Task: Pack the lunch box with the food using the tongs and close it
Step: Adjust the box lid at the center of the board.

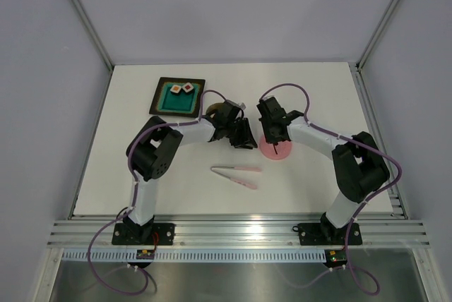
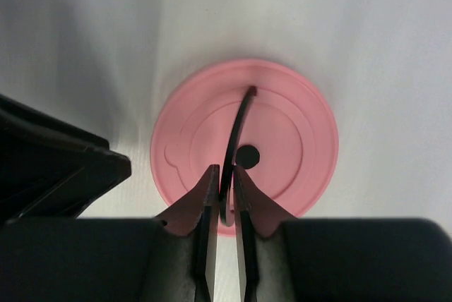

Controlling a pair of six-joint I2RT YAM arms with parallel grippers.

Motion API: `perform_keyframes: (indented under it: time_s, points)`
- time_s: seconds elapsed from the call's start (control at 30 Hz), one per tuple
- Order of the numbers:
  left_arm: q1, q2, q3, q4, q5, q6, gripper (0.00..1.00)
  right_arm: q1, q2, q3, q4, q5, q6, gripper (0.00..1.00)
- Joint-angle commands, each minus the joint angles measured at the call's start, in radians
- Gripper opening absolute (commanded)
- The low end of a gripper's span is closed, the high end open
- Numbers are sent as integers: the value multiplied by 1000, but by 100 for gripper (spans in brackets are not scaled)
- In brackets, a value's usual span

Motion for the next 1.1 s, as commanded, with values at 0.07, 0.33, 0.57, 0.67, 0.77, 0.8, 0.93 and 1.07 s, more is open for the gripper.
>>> perform_keyframes:
  time_s: [0.07, 0.33, 0.57, 0.67, 0.77, 0.8, 0.93, 1.07]
  points:
    - [-1, -79, 27, -79, 13, 65, 29, -19, 3, 23, -2, 28, 20, 0]
    - [-1, -92, 22, -53, 85, 61, 29, -30, -46, -4, 21, -2, 53, 0]
    - [-6, -148, 12, -67, 90, 80, 29, -96, -54, -29, 51, -136, 88, 0]
    - [-6, -163, 12, -73, 92, 84, 29, -111, -40, -33, 57, -156, 91, 0]
    - [-7, -169, 10, -76, 95, 87, 29, -121, -34, -41, 64, -182, 97, 0]
    - [-7, -171, 9, -76, 95, 85, 29, -130, -31, -44, 70, -193, 100, 0]
    - [-9, -177, 10, -81, 95, 87, 29, -134, -15, -46, 69, -178, 106, 21]
    - [-9, -192, 10, -87, 87, 87, 29, -135, -12, -50, 63, -150, 102, 30]
